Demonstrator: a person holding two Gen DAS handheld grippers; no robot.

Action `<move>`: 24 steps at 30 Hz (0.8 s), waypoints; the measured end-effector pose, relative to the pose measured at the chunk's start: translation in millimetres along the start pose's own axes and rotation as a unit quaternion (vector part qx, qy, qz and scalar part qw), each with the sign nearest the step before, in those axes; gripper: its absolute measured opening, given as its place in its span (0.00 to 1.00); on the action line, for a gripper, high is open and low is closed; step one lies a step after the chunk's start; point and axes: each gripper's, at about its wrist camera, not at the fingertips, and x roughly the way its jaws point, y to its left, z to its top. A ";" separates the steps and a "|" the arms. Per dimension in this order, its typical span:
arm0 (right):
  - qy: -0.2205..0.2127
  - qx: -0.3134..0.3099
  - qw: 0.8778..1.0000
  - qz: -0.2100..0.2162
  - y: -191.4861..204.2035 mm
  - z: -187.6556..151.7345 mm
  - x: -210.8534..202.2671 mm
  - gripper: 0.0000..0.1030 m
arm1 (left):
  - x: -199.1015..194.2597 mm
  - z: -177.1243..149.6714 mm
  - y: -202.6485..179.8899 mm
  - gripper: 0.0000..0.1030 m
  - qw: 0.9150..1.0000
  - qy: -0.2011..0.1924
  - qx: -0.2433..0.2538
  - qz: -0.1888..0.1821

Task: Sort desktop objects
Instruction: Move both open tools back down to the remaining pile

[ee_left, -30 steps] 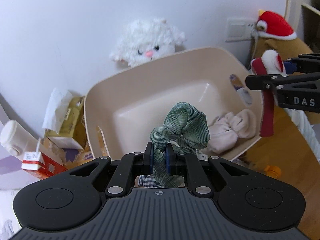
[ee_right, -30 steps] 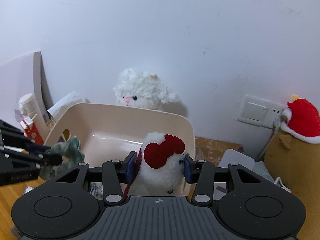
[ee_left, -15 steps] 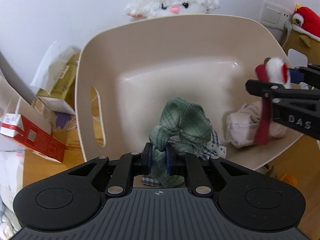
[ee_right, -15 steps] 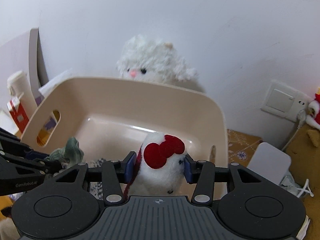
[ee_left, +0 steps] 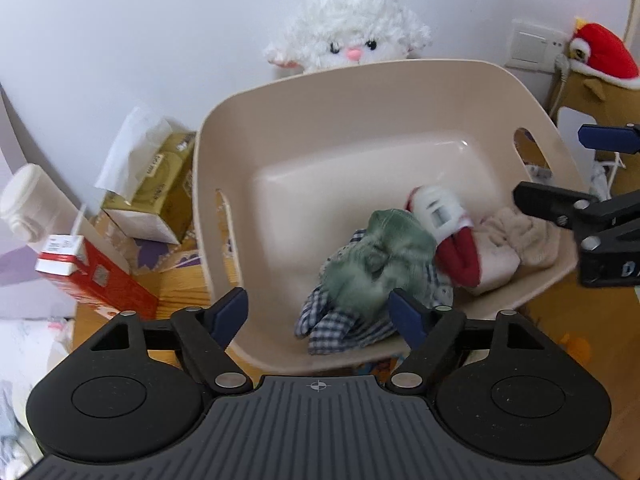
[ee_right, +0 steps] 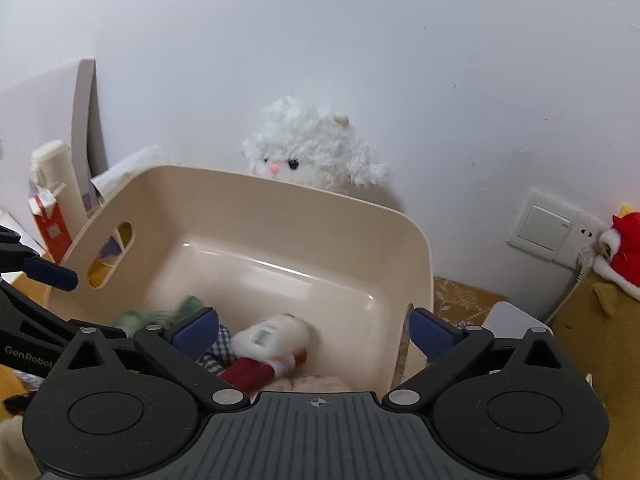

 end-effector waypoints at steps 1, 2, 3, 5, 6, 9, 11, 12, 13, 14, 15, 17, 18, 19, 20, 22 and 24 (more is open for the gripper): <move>0.002 0.005 1.000 0.003 -0.4 -2.2 -4.5 1.00 | -4.6 -2.7 0.6 0.77 1.000 -0.004 0.006 0.001; 0.006 0.007 1.000 0.006 -0.1 -4.7 -9.1 1.00 | -9.6 -6.1 1.8 0.77 1.000 -0.008 0.009 0.000; 0.009 0.006 1.000 0.006 0.7 -7.6 -13.9 1.00 | -14.9 -9.7 4.2 0.78 1.000 -0.011 0.009 -0.001; 0.011 -0.003 1.000 0.001 4.2 -15.1 -25.4 1.00 | -23.1 -16.7 9.4 0.79 1.000 -0.014 0.004 -0.006; 0.011 -0.006 1.000 -0.004 6.1 -19.4 -30.6 1.00 | -28.0 -21.1 12.2 0.79 1.000 -0.014 0.001 -0.009; 0.016 -0.017 1.000 0.001 13.7 -36.4 -45.2 1.00 | -38.9 -34.3 20.3 0.80 1.000 -0.013 -0.011 -0.014; 0.028 -0.035 0.999 0.001 19.5 -48.4 -51.8 1.00 | -44.3 -44.3 22.8 0.80 1.000 -0.009 -0.015 -0.020; 0.034 -0.044 0.998 -0.003 22.1 -54.3 -54.4 1.00 | -47.3 -49.9 23.6 0.80 1.000 -0.006 -0.016 -0.022; 0.042 -0.050 0.998 -0.005 23.7 -59.8 -56.5 1.00 | -49.4 -55.7 23.9 0.80 1.000 -0.003 -0.017 -0.022; 0.047 -0.052 0.997 -0.005 24.4 -64.5 -58.9 1.00 | -50.4 -61.4 24.2 0.80 1.000 0.000 -0.017 -0.022; 0.051 -0.053 0.997 -0.003 24.4 -68.0 -61.1 1.00 | -51.0 -67.1 24.2 0.80 1.000 0.004 -0.017 -0.023; 0.058 -0.051 0.997 -0.001 23.3 -76.8 -65.3 1.00 | -51.6 -77.5 24.4 0.80 0.999 0.014 -0.018 -0.026; 0.062 -0.051 0.997 0.000 22.1 -80.7 -66.9 1.00 | -51.7 -83.3 24.4 0.80 0.999 0.019 -0.020 -0.028; 0.066 -0.051 0.997 0.000 21.4 -83.6 -68.0 1.00 | -51.6 -88.0 24.6 0.80 0.999 0.024 -0.021 -0.029; 0.070 -0.050 0.996 -0.001 20.2 -88.0 -68.9 1.00 | -52.1 -92.9 24.2 0.80 0.999 0.026 -0.023 -0.028; 0.078 -0.049 0.996 -0.005 18.8 -95.1 -66.9 1.00 | -52.7 -103.1 25.0 0.80 0.999 0.029 -0.037 -0.019; 0.086 -0.047 0.995 -0.009 16.3 -103.7 -64.9 1.00 | -51.4 -112.8 26.4 0.80 0.997 0.040 -0.056 -0.019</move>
